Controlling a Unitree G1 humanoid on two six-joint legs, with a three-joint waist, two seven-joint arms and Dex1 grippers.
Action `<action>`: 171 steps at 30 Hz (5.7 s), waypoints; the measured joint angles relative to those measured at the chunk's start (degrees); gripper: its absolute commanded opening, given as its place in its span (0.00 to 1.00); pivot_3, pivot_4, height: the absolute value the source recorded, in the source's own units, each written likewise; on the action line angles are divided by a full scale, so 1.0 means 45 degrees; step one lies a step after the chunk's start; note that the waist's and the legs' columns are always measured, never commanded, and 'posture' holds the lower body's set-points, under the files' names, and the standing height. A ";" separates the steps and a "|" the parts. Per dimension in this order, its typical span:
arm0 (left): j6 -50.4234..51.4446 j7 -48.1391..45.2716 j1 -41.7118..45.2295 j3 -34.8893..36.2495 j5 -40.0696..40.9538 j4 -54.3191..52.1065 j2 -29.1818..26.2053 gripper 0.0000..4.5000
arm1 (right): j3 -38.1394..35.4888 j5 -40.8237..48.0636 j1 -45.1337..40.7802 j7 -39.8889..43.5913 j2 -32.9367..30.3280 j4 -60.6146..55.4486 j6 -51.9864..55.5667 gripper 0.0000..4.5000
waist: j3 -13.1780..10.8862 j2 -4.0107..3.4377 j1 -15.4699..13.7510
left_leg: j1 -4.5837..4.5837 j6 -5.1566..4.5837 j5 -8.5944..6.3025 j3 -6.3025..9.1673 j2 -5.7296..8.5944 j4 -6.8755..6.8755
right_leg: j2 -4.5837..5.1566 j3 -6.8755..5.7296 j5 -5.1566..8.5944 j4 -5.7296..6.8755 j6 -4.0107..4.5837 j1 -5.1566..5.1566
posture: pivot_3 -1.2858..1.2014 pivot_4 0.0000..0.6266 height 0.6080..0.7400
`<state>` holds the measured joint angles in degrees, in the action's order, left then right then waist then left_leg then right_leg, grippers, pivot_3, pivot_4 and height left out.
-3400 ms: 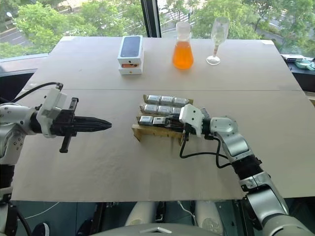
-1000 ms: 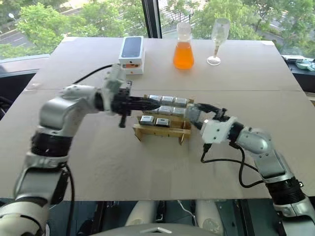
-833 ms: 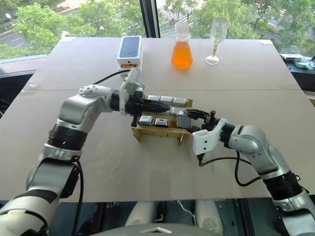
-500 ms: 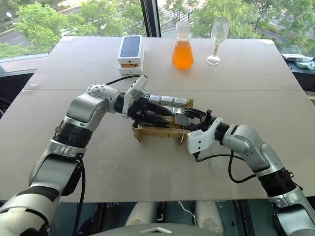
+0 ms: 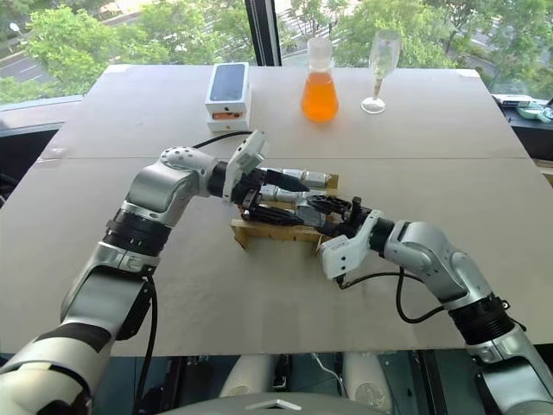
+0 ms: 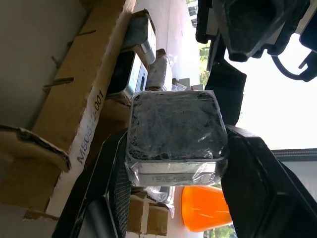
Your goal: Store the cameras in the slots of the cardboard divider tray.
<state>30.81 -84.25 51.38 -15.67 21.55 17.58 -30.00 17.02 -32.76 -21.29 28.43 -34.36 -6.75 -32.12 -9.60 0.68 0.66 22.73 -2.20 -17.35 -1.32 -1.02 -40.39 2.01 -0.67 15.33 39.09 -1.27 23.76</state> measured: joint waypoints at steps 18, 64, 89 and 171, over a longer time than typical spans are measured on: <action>-0.0285 -0.0689 0.0002 -0.0036 -0.0394 0.0428 0.0098 0.17 | 0.0082 0.0358 -0.0029 0.0179 0.0266 -0.0438 0.0164 0.96 | 0.0000 0.0001 -0.0012 | 0.0000 0.0000 0.0000 -0.0001 0.0001 -0.0003 | 0.0001 0.0000 0.0000 0.0000 0.0000 -0.0001 | 0.52 0.24 1.00; -0.9601 -0.0396 0.0980 -0.0432 -0.3344 0.5392 0.1640 0.17 | -0.5552 1.4800 1.1081 0.6590 0.1942 -0.2488 0.3755 1.00 | 0.0015 0.0002 -0.0307 | -0.0238 -0.0089 -0.0023 -0.0024 -0.0002 -0.0010 | -0.0024 -0.0002 -0.0033 -0.0006 -0.0027 -0.0226 | 0.52 0.24 1.00; -0.7650 0.0291 0.0519 -0.0108 -0.3252 0.4317 0.1522 0.17 | -0.5550 1.4647 1.0353 0.6105 0.1945 -0.2406 0.4285 1.00 | 0.0017 0.0002 -0.0299 | -0.0227 -0.0111 -0.0003 -0.0012 -0.0012 -0.0007 | -0.0022 0.0015 -0.0058 -0.0026 -0.0022 -0.0228 | 0.52 0.24 1.00; -0.4935 0.0317 -0.0718 0.1239 -0.2286 0.2625 0.1280 0.88 | -0.5487 1.4106 1.0349 0.6604 0.2399 -0.1287 0.3019 1.00 | 0.0009 0.0000 -0.0279 | -0.0166 -0.0113 -0.0004 -0.0015 -0.0009 0.0015 | -0.0007 0.0021 -0.0056 -0.0046 -0.0016 -0.0161 | 0.52 0.24 1.00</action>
<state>8.60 -82.83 48.15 -10.09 11.26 29.40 -24.24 -7.67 30.72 25.28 58.15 -23.57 -12.54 -18.53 -9.56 0.68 -0.59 21.98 -2.71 -17.37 -1.39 -1.06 -40.32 1.98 -0.57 15.07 38.88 -1.34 23.04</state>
